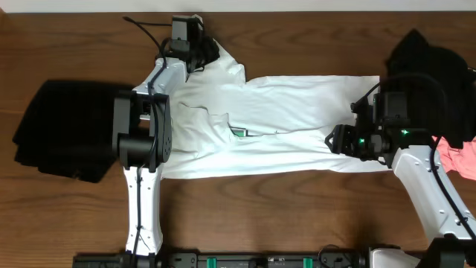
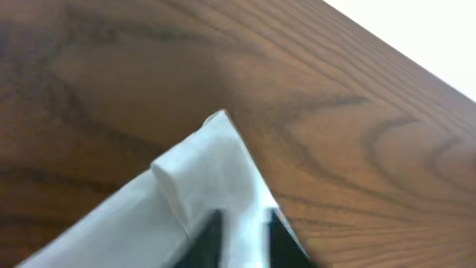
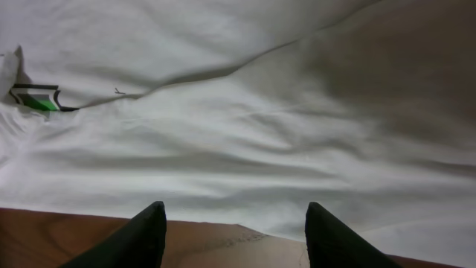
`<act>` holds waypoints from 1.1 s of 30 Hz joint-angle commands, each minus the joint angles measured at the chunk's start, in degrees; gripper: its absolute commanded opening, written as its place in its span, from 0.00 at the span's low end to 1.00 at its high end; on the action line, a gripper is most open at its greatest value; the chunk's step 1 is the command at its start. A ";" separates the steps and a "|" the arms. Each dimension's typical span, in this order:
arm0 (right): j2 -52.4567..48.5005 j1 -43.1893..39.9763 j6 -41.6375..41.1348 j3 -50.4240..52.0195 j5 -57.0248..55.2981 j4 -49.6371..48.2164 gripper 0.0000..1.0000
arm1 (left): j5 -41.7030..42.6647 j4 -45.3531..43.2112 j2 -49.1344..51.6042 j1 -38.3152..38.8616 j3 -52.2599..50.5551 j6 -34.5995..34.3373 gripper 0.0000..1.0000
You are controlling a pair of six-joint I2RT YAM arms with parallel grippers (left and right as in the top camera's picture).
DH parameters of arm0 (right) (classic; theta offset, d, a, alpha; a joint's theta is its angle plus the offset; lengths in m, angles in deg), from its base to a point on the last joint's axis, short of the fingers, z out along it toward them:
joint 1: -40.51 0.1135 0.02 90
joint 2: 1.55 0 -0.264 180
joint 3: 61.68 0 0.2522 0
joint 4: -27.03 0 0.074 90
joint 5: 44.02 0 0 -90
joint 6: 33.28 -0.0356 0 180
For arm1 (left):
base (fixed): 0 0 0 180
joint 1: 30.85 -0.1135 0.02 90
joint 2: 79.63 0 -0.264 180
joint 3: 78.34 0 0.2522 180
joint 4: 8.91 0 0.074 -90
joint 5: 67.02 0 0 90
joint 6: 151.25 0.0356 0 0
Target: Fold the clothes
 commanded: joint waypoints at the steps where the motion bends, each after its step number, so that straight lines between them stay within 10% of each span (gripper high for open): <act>1: 0.00 -0.20 0.57 -0.85 -0.04 0.11 0.58 | 0.48 2.23 1.14 -0.20 0.70 -0.61 0.33; 13: 0.00 -0.20 0.57 -0.85 -0.04 0.04 0.59 | 3.17 15.76 0.35 -1.70 0.57 -17.51 0.51; 25: 0.00 -0.20 0.59 -0.85 -0.02 0.50 0.59 | 2.82 3.28 0.50 -0.81 1.25 -10.56 0.55; 33: 0.00 -0.20 1.05 -0.85 -0.13 0.22 0.60 | 10.10 10.71 -3.34 -4.50 1.73 -15.21 0.55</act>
